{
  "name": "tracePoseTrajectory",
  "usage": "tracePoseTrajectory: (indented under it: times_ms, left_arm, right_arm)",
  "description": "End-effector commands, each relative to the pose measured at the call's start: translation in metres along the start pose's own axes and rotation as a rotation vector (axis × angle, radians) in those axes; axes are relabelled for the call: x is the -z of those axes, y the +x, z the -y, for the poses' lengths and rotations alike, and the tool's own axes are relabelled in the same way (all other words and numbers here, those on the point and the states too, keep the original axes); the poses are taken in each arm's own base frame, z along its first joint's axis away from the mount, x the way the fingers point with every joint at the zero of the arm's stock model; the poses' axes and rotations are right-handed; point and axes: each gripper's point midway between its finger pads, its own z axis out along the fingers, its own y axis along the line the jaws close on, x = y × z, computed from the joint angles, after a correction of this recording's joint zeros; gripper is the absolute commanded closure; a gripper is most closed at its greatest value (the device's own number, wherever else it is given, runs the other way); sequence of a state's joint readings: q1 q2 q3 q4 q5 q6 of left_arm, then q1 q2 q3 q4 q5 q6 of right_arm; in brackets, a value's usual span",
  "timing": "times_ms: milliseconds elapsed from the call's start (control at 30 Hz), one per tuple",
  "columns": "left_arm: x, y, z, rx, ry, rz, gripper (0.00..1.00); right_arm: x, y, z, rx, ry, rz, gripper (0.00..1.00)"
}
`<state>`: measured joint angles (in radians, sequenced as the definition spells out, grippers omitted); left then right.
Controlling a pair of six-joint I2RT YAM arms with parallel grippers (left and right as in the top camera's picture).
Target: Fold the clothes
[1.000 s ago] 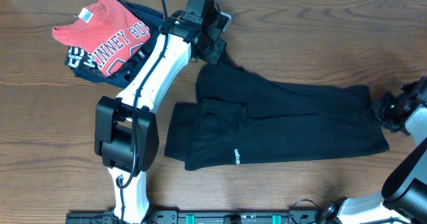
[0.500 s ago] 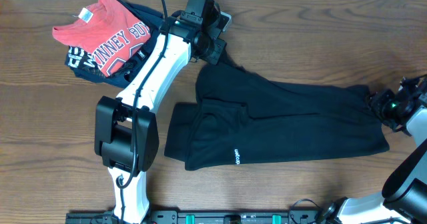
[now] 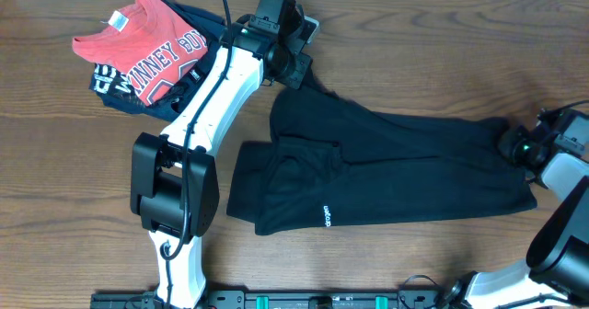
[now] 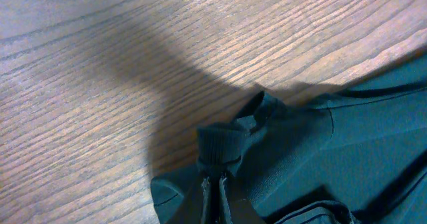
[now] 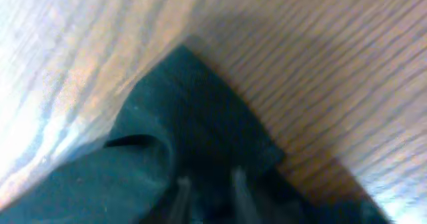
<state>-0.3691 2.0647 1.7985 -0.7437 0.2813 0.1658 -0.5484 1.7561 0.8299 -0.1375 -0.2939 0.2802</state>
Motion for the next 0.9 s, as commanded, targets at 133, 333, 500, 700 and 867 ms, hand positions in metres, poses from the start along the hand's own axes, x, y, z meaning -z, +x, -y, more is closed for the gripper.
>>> tracePoseTrajectory:
  times_ms: [133, 333, 500, 700, 867]
  left_arm:
    - [0.000, -0.002, -0.003, -0.015, -0.008, 0.003, 0.94]
    - [0.000, -0.002, -0.003, -0.015, -0.008, 0.003, 0.94]
    - [0.000, -0.002, -0.003, -0.015, -0.008, 0.003, 0.94]
    - [0.000, -0.002, -0.003, -0.015, -0.008, 0.003, 0.94]
    - [0.000, -0.002, -0.003, -0.014, -0.008, 0.003, 0.90]
  right_arm:
    - [0.002, -0.002, -0.015, -0.006, -0.102, -0.010, 0.99]
    - [0.029, -0.030, -0.035, -0.018, -0.264, 0.048, 0.99]
    - [0.041, -0.040, -0.031, -0.036, -0.275, 0.084, 0.99]
    - [0.034, -0.037, -0.011, -0.014, -0.153, 0.086, 0.61]
    - [0.011, -0.022, -0.004, 0.000, -0.084, 0.039, 0.56]
